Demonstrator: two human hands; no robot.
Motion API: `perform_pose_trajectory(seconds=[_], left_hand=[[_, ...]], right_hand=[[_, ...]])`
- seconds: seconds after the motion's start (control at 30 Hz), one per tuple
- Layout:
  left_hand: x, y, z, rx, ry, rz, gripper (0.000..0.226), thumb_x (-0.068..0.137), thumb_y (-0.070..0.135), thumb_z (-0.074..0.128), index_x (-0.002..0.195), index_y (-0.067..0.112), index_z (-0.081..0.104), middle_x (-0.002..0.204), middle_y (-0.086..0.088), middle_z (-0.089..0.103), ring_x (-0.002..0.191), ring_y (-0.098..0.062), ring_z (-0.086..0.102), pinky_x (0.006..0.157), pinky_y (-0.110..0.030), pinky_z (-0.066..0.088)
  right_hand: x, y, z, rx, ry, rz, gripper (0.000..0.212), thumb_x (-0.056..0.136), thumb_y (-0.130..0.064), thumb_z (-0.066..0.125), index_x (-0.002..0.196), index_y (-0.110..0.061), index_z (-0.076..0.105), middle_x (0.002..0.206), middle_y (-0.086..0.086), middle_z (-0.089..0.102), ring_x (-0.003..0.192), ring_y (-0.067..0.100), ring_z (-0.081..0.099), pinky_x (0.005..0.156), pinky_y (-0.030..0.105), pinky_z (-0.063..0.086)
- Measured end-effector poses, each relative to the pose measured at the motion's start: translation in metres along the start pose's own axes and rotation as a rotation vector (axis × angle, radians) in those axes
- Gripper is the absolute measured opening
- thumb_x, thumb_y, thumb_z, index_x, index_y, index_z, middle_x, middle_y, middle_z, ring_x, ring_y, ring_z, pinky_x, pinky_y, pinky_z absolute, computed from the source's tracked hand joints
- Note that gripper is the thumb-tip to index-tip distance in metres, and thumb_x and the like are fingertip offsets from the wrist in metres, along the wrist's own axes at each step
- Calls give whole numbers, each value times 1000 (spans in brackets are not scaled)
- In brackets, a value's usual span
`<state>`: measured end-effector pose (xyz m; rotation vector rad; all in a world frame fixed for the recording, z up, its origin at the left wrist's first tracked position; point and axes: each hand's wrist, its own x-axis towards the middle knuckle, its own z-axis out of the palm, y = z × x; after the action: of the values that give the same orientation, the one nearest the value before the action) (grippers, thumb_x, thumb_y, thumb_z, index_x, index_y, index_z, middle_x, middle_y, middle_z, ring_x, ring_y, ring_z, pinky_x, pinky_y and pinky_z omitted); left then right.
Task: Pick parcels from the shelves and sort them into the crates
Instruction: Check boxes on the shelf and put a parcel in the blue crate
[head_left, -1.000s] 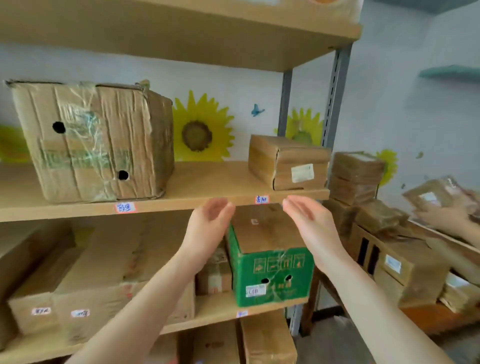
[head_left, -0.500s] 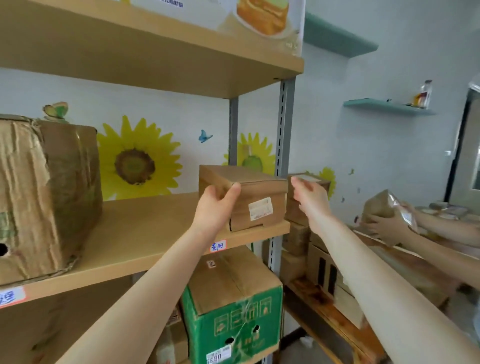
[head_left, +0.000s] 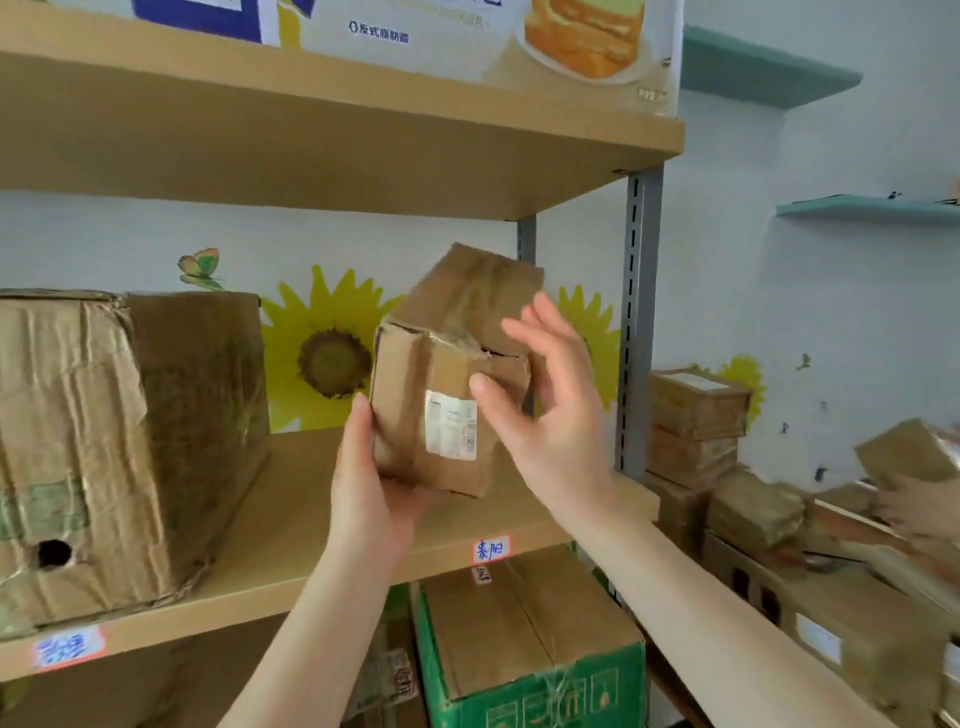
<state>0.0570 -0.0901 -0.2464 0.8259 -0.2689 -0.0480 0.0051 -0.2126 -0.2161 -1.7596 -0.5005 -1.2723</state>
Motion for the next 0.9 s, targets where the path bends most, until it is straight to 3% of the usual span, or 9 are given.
perform_pose_trajectory(seconds=[0.07,0.2,0.3,0.43,0.5,0.57,0.63,0.73,0.9], left_hand=[[-6,1,5,-105,-49,22,43,92,46,44,125,21,57,120,-9,66,113,-27,61,92,-52,49],[-3,12,1,189,14,99,21,97,25,44,108,20,61,112,-11,66,109,-30,62,83,-44,56],[1,38,-5,362,58,65,36,87,52,49,95,23,68,102,-6,68,94,-21,62,80,-38,49],[-1,61,-7,406,-67,-49,59,77,65,47,105,18,68,101,-4,74,88,-17,69,70,-32,50],[-1,58,-13,360,-13,-30,55,68,47,65,112,15,67,105,-6,73,86,-17,70,72,-32,53],[-1,54,-21,305,44,-24,57,63,37,68,115,13,66,103,-6,73,86,-18,69,74,-33,53],[-3,54,-27,253,32,-47,44,71,33,65,111,14,67,100,-6,73,85,-19,69,81,-36,52],[-8,55,-31,191,-9,-61,24,90,28,52,105,18,69,101,-8,73,88,-22,69,93,-40,48],[-12,57,-33,321,-14,15,39,86,36,55,125,32,56,120,-5,66,113,-28,61,99,-49,45]], right_hand=[[-5,0,15,125,91,170,64,73,-35,74,129,-25,44,136,-13,46,129,3,43,104,31,41],[-5,7,21,299,-33,395,41,78,-25,72,116,-20,55,98,-13,67,87,-9,63,74,10,49],[-10,21,14,96,-164,279,55,78,-42,68,129,-31,47,119,-11,62,109,-2,57,93,24,47],[-13,24,7,-251,-370,71,68,69,-68,46,131,-50,28,144,-22,30,136,-6,22,117,38,14],[-10,16,2,-61,-410,99,57,71,-62,59,123,-53,36,140,-29,30,133,-12,25,113,20,20],[-4,16,0,101,-179,207,51,77,-51,65,123,-47,43,135,-31,36,127,-18,30,105,12,24],[5,20,-3,189,18,479,65,77,-44,66,135,-33,40,141,-20,38,129,-6,35,106,21,26],[9,26,-5,646,-180,890,66,71,-42,68,130,-18,51,129,3,60,115,16,59,100,36,45],[-1,24,-4,752,-194,938,46,78,-36,63,121,-19,60,111,2,70,106,19,65,90,38,51]])
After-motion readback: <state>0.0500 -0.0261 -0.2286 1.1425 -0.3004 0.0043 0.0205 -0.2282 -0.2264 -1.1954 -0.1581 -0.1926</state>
